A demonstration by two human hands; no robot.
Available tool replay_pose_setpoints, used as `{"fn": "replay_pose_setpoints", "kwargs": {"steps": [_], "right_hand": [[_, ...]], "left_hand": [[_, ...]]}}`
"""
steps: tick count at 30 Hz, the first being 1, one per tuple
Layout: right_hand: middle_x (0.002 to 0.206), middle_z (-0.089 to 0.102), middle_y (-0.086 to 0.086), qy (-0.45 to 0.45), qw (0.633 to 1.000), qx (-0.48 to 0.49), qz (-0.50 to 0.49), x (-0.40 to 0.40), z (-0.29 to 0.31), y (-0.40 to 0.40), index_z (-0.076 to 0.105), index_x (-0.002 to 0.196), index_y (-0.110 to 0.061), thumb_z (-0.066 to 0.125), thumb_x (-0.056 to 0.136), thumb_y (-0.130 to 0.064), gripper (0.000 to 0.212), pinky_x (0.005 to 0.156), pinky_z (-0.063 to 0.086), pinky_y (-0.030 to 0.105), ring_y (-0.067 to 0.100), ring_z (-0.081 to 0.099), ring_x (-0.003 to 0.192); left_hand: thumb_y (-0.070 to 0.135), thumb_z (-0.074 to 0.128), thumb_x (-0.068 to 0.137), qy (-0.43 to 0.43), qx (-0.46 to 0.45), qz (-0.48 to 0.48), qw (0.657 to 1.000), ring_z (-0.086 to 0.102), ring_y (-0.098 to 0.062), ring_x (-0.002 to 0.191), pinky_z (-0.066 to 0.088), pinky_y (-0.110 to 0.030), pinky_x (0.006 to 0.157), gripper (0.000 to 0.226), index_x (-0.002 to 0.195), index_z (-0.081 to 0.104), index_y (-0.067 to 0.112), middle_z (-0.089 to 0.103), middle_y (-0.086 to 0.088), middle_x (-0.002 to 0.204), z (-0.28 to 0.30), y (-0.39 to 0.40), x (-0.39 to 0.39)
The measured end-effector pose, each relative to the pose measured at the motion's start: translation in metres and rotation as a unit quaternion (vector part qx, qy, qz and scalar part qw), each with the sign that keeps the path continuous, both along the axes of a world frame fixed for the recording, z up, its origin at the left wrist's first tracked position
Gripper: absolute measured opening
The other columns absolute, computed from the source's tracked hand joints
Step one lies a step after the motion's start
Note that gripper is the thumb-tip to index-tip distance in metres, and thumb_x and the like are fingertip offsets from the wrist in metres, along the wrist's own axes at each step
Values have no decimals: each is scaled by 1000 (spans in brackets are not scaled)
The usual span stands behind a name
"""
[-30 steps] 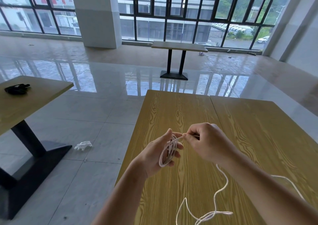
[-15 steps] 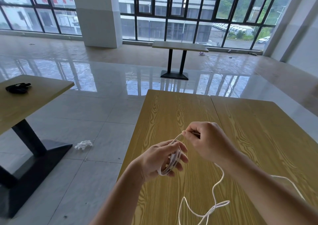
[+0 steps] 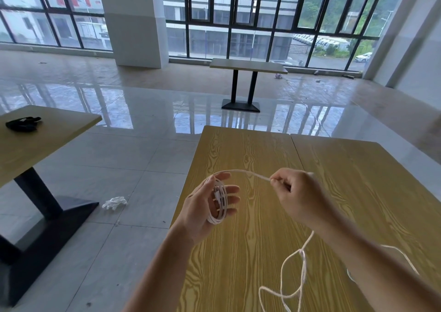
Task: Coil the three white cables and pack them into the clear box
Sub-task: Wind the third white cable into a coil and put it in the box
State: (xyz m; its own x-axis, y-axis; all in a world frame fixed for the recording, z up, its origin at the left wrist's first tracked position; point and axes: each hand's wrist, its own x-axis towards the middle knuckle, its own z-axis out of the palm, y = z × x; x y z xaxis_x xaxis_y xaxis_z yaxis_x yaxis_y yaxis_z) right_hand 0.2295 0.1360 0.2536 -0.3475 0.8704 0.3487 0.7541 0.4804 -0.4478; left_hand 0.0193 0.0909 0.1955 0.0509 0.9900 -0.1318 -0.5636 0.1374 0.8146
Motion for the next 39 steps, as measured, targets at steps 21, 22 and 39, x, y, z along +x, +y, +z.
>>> {"fn": "replay_pose_setpoints", "kwargs": {"steps": [21,22,39], "right_hand": [[62,61,0,-82,968,-173,163,-20,-28,-41,69,89,-14,55,99,-26,22,50,45,27,7,47,48],[60,58,-3,-84,966,-177,170,-19,-25,-42,70,90,-14,55,99,-26,21,46,40,21,6,47,47],[53,59,-15,34,976,-99,190,-19,25,-35,75,88,-21,64,95,-18,15,44,35,14,3,50,44]], "left_hand": [[30,41,103,-177,-153,192,953,43,-15,51,37,-25,41,21,95,54,15,47,-5,67,-10,25,11],[29,41,103,-172,-154,198,953,41,-14,50,35,-24,39,20,95,53,16,46,-5,66,-11,26,8],[44,31,105,151,-34,-9,988,45,-9,49,39,-22,41,44,111,56,8,52,-1,62,12,1,35]]}}
